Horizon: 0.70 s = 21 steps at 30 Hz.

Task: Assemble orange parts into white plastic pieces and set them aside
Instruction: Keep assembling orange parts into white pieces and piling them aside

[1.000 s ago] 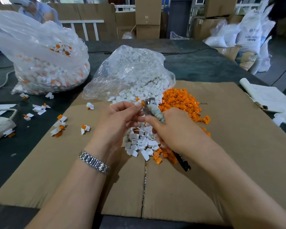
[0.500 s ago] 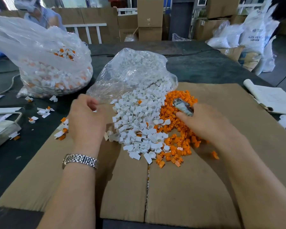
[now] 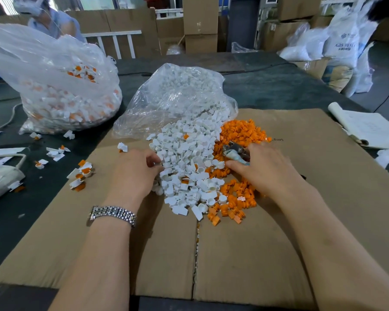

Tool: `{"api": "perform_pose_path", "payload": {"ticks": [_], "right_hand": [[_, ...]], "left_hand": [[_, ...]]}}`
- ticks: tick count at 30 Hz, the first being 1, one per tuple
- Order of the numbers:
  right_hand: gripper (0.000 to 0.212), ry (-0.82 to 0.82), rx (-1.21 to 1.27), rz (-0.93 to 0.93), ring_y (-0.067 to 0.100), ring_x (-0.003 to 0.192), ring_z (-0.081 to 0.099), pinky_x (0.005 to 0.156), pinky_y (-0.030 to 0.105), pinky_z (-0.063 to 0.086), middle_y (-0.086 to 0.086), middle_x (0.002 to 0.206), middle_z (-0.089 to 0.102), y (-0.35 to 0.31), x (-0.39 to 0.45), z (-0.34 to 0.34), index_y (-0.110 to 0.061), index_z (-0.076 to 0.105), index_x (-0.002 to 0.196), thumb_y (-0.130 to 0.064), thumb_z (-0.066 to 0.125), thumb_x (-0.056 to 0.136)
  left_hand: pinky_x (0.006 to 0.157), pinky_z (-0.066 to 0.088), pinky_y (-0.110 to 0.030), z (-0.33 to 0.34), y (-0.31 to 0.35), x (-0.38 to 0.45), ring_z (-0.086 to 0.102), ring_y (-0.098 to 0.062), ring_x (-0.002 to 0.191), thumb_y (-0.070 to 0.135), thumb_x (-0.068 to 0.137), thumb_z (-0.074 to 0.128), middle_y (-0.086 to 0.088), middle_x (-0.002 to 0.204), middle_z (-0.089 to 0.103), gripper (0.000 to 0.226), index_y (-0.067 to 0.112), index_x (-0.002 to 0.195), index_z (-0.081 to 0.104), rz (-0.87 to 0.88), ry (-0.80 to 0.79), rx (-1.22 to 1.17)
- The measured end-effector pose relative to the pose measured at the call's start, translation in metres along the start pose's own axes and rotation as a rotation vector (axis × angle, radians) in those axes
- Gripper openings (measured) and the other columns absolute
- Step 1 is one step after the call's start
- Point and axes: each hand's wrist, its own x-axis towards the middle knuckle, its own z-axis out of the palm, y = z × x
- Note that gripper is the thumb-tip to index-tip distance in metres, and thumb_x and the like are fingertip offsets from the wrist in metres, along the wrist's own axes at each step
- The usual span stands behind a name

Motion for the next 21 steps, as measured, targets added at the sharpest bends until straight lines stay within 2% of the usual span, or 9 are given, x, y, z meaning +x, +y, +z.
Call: {"api": "perform_pose_path", "payload": {"ticks": [2, 5, 7, 9, 10, 12, 15, 21], "right_hand": [[0.054, 0.010, 0.088, -0.011, 0.026, 0.104, 0.054, 0.087, 0.043, 0.048, 0.007, 0.111, 0.057, 0.004, 0.001, 0.001, -0.014, 0.059, 0.108, -0.065, 0.054, 0.091], [0.041, 0.097, 0.200, -0.100, 0.020, 0.108, 0.054, 0.090, 0.039, 0.047, 0.000, 0.115, 0.057, 0.006, -0.001, -0.004, -0.022, 0.060, 0.112, -0.055, 0.064, 0.090], [0.019, 0.143, 0.246, -0.238, 0.015, 0.106, 0.052, 0.092, 0.042, 0.047, -0.008, 0.106, 0.058, 0.003, -0.004, -0.010, -0.032, 0.063, 0.098, -0.045, 0.071, 0.087], [0.009, 0.089, 0.184, -0.339, 0.013, 0.103, 0.048, 0.092, 0.044, 0.044, -0.012, 0.099, 0.060, -0.002, -0.008, -0.012, -0.038, 0.064, 0.089, -0.041, 0.073, 0.087], [0.007, 0.058, 0.102, -0.359, 0.013, 0.104, 0.046, 0.093, 0.043, 0.042, -0.013, 0.100, 0.061, -0.004, -0.009, -0.011, -0.039, 0.067, 0.091, -0.042, 0.071, 0.087], [0.014, 0.038, -0.061, -0.361, 0.014, 0.110, 0.044, 0.093, 0.042, 0.038, -0.012, 0.106, 0.061, -0.009, -0.008, -0.006, -0.040, 0.069, 0.102, -0.047, 0.067, 0.090], [0.022, 0.047, -0.112, -0.356, 0.018, 0.114, 0.045, 0.093, 0.042, 0.038, -0.009, 0.110, 0.060, -0.015, -0.007, -0.002, -0.040, 0.069, 0.111, -0.050, 0.063, 0.092], [0.013, 0.082, -0.107, -0.396, 0.017, 0.111, 0.048, 0.093, 0.040, 0.040, -0.007, 0.110, 0.058, -0.022, -0.008, 0.002, -0.031, 0.064, 0.106, -0.039, 0.061, 0.096]], "left_hand": [[0.037, 0.036, -0.013, -0.001, 0.000, -0.001, 0.061, 0.000, 0.049, 0.023, 0.092, 0.076, 0.012, 0.070, 0.061, 0.011, 0.027, 0.087, 0.067, 0.013, 0.007, 0.037], [0.048, 0.037, -0.022, -0.004, 0.002, -0.004, 0.059, -0.004, 0.063, 0.031, 0.090, 0.078, 0.010, 0.074, 0.063, 0.019, 0.029, 0.080, 0.063, 0.025, 0.043, 0.048], [0.049, 0.038, -0.023, -0.005, 0.005, -0.006, 0.061, -0.008, 0.066, 0.034, 0.090, 0.078, 0.008, 0.076, 0.065, 0.018, 0.027, 0.081, 0.064, 0.029, 0.069, -0.016], [0.045, 0.039, -0.020, -0.006, 0.008, -0.008, 0.060, -0.007, 0.065, 0.035, 0.089, 0.079, 0.007, 0.076, 0.066, 0.017, 0.026, 0.083, 0.066, 0.044, 0.107, -0.085], [0.044, 0.042, -0.019, -0.006, 0.009, -0.009, 0.062, -0.008, 0.065, 0.035, 0.088, 0.079, 0.007, 0.077, 0.067, 0.016, 0.026, 0.083, 0.067, 0.051, 0.120, -0.125], [0.053, 0.053, -0.025, -0.007, 0.009, -0.010, 0.068, -0.011, 0.068, 0.033, 0.088, 0.081, 0.007, 0.079, 0.071, 0.013, 0.028, 0.087, 0.069, 0.054, 0.120, -0.267], [0.060, 0.059, -0.023, -0.007, 0.009, -0.011, 0.072, -0.006, 0.067, 0.023, 0.088, 0.080, 0.005, 0.081, 0.077, 0.010, 0.030, 0.092, 0.074, 0.022, 0.047, -0.549], [0.071, 0.060, -0.021, -0.008, 0.015, -0.012, 0.077, -0.023, 0.080, 0.002, 0.088, 0.075, -0.013, 0.088, 0.079, 0.013, 0.011, 0.096, 0.079, -0.064, -0.209, -0.952]]}}
